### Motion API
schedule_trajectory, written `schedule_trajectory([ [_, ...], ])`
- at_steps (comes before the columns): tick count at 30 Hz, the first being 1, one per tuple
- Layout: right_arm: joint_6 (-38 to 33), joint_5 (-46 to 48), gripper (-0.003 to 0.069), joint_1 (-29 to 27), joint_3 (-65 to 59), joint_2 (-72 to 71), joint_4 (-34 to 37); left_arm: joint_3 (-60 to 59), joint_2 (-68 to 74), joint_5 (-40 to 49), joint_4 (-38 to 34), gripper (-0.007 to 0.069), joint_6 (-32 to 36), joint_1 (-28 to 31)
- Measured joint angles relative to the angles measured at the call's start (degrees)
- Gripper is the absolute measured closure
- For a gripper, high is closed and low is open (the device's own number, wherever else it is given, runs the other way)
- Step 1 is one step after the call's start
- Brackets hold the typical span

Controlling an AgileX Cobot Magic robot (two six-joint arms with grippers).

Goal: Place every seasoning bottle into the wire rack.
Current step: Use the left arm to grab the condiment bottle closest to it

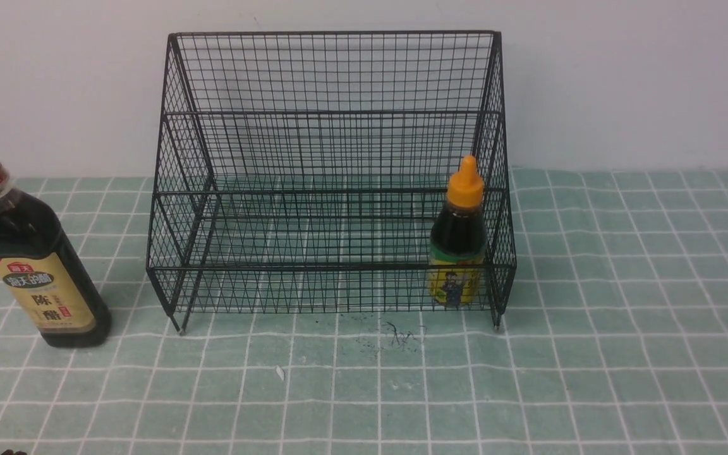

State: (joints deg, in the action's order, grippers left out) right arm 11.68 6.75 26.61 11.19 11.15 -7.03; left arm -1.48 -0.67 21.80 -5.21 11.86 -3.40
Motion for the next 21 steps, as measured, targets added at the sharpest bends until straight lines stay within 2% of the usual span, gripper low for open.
schedule_trajectory([
  [4,0.6,-0.2,0.0672,-9.4,-4.8,-2.6,-1.3,0.0,0.0,0.0,0.0,0.0631,0.0,0.0],
  [5,1.0,0.0,0.0672,-13.3,-7.4,-3.7,-1.3,0.0,0.0,0.0,0.0,0.0631,0.0,0.0],
  [7,1.1,0.3,0.0672,-16.3,-9.8,-4.9,-1.4,0.0,0.0,0.0,0.0,0.0631,0.0,0.0],
  [10,1.2,7.8,0.0672,-22.5,-12.7,-9.5,-0.7,0.0,0.0,0.0,0.0,0.0631,0.0,0.0],
  [14,0.9,14.1,0.0672,-26.1,-12.6,-11.6,-0.2,0.0,0.0,0.0,0.0,0.0631,0.0,0.0],
  [21,0.0,14.4,0.0672,-26.7,-12.6,-11.7,-0.2,0.0,0.0,0.0,0.0,0.0631,0.0,0.0],
])
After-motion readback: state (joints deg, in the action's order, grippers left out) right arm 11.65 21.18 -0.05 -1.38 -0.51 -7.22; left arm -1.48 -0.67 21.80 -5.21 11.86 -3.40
